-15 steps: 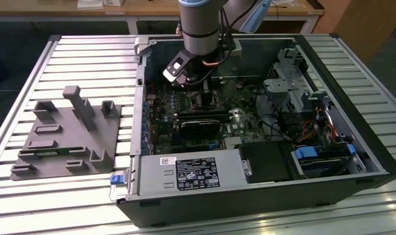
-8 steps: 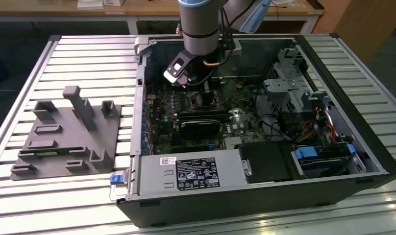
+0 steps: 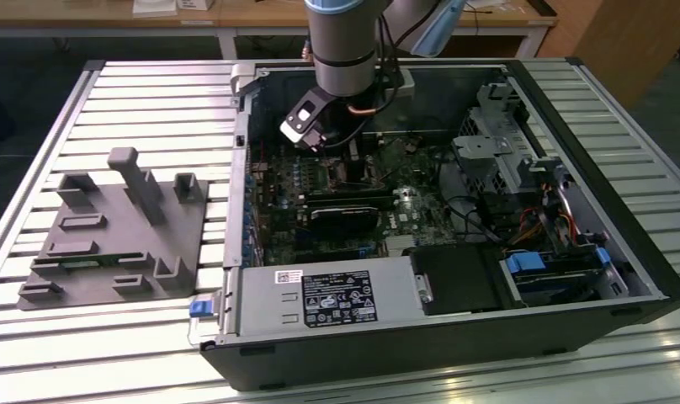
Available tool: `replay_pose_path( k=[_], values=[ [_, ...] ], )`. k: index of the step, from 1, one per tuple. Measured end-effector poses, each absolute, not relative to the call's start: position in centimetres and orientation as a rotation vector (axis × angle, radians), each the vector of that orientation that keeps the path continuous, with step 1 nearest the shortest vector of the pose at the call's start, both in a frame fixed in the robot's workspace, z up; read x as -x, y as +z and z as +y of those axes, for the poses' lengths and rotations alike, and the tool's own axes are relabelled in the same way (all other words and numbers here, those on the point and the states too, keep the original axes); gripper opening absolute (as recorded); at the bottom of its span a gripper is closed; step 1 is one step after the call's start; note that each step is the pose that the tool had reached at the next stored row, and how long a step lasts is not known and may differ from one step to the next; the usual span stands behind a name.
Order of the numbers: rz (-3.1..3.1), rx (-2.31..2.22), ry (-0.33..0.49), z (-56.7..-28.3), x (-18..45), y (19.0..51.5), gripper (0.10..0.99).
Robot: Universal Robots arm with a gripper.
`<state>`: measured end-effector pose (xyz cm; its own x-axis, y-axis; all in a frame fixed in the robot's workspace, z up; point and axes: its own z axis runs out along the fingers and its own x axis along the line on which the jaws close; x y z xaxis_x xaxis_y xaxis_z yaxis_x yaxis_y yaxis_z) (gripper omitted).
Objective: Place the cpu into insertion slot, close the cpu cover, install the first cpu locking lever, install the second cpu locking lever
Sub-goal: 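Place the cpu into insertion slot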
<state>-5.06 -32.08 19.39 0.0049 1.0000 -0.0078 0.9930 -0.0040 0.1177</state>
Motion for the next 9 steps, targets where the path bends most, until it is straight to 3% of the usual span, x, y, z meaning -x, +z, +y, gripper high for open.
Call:
replay_pose_path(
  k=[9],
  values=[
    [2.150, -2.167, 0.122, -32.07, 5.09, 19.32, 0.537]
  ],
)
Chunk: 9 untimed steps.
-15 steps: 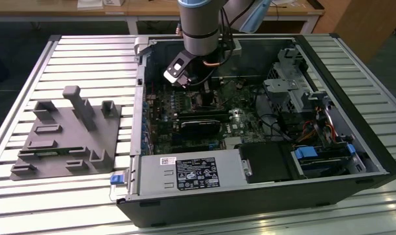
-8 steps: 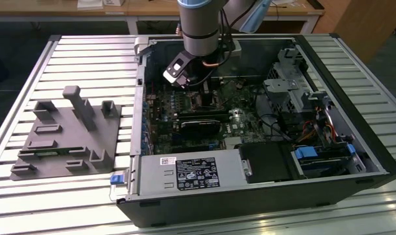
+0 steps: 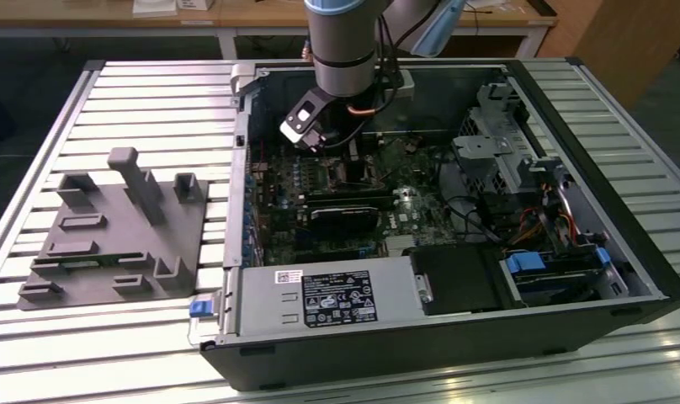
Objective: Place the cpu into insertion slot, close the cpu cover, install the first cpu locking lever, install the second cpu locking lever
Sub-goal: 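Place the cpu into insertion slot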
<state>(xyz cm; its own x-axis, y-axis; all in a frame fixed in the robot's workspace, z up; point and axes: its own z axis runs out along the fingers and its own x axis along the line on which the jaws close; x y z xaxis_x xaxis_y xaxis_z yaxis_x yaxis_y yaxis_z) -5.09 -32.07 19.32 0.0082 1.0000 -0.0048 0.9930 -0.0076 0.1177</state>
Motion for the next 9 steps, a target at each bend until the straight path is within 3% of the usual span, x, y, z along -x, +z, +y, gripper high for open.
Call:
replay_pose_path(
  k=[9],
  values=[
    [2.153, -2.171, 0.129, -32.08, 5.09, 19.21, 0.537]
  ],
)
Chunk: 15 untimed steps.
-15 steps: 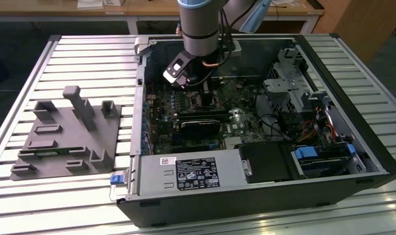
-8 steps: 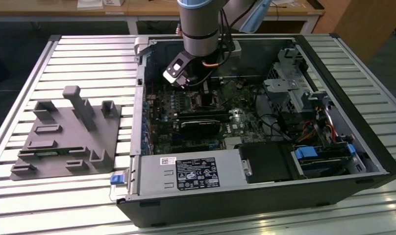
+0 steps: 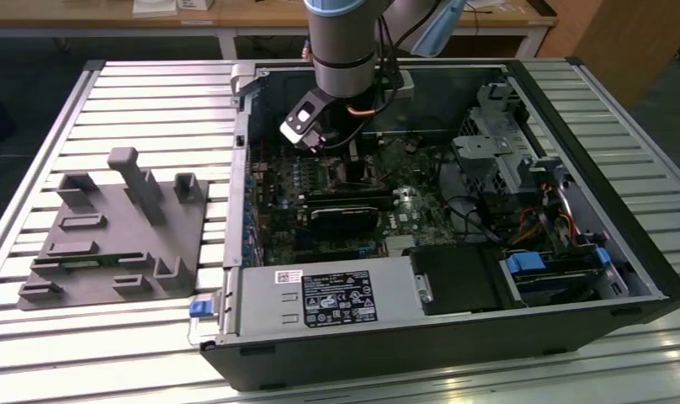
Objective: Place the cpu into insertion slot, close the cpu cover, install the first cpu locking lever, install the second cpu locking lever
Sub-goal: 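Place the cpu into insertion slot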
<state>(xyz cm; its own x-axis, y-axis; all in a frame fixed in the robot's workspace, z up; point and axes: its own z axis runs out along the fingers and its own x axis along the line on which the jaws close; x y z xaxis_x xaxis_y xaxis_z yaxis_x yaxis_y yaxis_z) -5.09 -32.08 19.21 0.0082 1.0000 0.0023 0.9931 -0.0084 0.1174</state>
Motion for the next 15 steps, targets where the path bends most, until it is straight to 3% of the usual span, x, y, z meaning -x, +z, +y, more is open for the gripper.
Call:
replay_pose_path(
  k=[13, 14, 15],
  values=[
    [2.154, -2.172, 0.134, -32.05, 5.07, 19.11, 0.545],
    [2.154, -2.172, 0.133, -32.06, 5.08, 19.13, 0.608],
    [2.154, -2.172, 0.133, -32.07, 5.09, 19.14, 0.608]
  ],
)
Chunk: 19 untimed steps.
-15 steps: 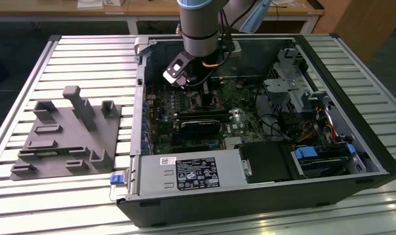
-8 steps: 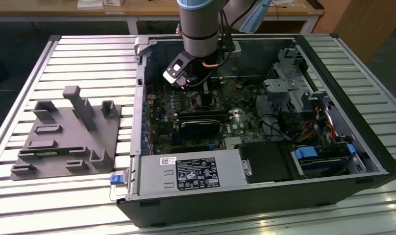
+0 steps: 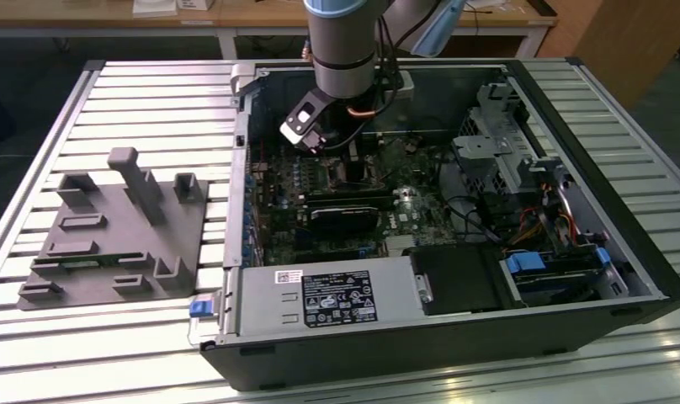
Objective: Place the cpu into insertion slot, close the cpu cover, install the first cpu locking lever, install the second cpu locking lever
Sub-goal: 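Place the cpu into insertion slot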
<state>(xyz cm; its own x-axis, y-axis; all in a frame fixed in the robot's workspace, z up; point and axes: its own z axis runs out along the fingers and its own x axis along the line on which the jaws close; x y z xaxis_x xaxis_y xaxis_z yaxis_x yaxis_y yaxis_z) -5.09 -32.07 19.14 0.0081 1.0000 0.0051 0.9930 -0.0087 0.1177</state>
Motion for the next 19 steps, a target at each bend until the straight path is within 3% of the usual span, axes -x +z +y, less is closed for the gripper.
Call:
replay_pose_path(
  k=[19],
  values=[
    [2.153, -2.172, 0.133, -32.1, 5.1, 20.4, 0.608]
  ],
)
